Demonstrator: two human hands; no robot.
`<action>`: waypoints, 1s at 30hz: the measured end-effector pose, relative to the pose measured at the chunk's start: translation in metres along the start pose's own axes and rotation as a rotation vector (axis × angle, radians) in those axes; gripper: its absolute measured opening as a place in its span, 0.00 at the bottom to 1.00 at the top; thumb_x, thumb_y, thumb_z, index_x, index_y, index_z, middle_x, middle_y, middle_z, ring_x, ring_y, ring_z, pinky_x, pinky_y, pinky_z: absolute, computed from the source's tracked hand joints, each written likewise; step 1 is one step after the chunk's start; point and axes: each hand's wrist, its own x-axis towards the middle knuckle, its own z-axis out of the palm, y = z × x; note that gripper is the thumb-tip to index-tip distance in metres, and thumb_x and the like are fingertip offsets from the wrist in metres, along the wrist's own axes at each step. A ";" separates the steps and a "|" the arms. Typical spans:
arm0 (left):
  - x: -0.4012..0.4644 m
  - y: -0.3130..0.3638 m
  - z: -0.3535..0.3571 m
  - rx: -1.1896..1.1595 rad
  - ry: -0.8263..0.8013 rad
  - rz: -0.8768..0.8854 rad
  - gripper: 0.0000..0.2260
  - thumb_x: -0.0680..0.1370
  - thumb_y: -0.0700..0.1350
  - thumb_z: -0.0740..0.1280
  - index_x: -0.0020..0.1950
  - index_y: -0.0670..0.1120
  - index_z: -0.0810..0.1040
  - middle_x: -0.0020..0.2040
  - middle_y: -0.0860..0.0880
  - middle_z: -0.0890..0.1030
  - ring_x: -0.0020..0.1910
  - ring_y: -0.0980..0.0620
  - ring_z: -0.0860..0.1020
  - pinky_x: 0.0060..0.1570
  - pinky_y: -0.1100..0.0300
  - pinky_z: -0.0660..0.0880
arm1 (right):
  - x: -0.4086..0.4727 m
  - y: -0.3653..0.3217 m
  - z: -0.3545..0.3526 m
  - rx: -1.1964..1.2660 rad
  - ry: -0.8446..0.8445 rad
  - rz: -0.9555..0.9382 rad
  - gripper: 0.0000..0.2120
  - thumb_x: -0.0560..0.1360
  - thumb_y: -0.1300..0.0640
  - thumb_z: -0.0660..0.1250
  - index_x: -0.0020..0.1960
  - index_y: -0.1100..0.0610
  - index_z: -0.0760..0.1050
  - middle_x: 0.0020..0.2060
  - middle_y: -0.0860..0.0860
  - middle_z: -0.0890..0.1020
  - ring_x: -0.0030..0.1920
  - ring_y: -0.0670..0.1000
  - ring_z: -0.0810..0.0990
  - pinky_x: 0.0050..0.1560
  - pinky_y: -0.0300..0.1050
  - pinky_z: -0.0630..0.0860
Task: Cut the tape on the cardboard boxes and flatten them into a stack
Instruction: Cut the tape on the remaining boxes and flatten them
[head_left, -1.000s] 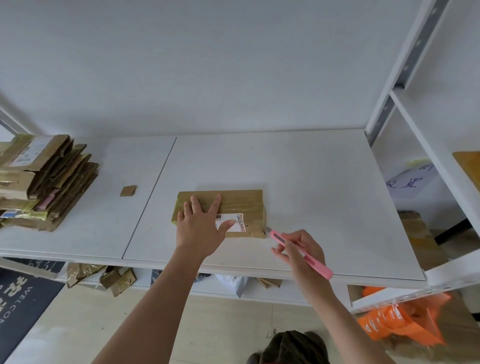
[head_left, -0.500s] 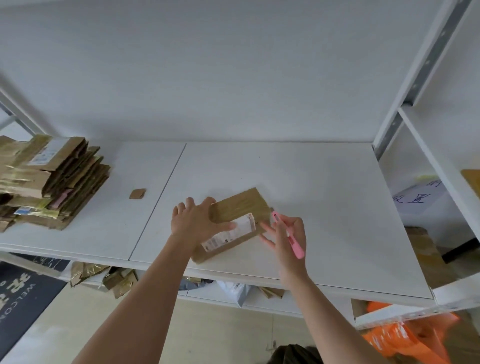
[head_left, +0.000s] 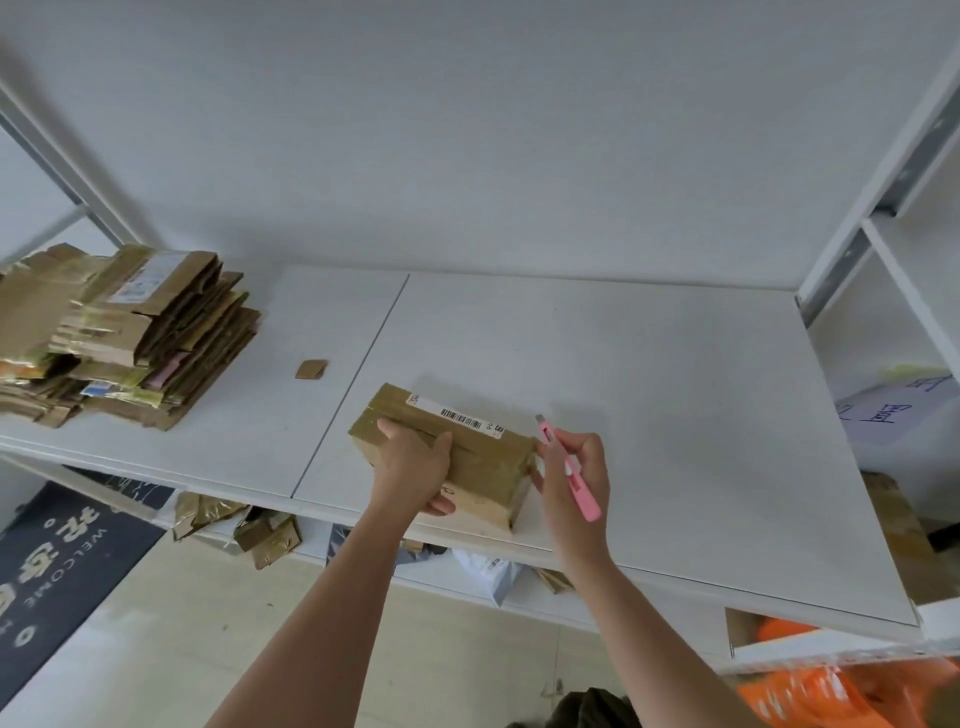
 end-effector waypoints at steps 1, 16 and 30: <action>-0.003 0.001 -0.001 0.153 0.022 0.010 0.32 0.81 0.55 0.63 0.75 0.35 0.57 0.39 0.46 0.78 0.26 0.49 0.81 0.27 0.58 0.77 | 0.008 -0.003 0.000 0.034 0.009 0.037 0.03 0.80 0.55 0.63 0.48 0.50 0.73 0.48 0.54 0.81 0.51 0.62 0.82 0.51 0.69 0.78; 0.031 -0.029 0.014 0.582 -0.040 0.495 0.25 0.82 0.62 0.46 0.79 0.63 0.44 0.81 0.52 0.41 0.78 0.46 0.34 0.76 0.47 0.36 | -0.001 -0.002 -0.018 0.205 0.026 0.173 0.02 0.81 0.63 0.62 0.50 0.59 0.74 0.50 0.50 0.83 0.57 0.51 0.82 0.51 0.54 0.83; 0.033 -0.025 0.005 0.611 -0.163 0.466 0.46 0.70 0.74 0.61 0.79 0.63 0.39 0.79 0.53 0.33 0.76 0.47 0.28 0.74 0.46 0.33 | -0.003 -0.003 -0.014 0.192 0.004 0.178 0.04 0.82 0.65 0.60 0.49 0.61 0.72 0.45 0.44 0.84 0.54 0.47 0.82 0.54 0.52 0.82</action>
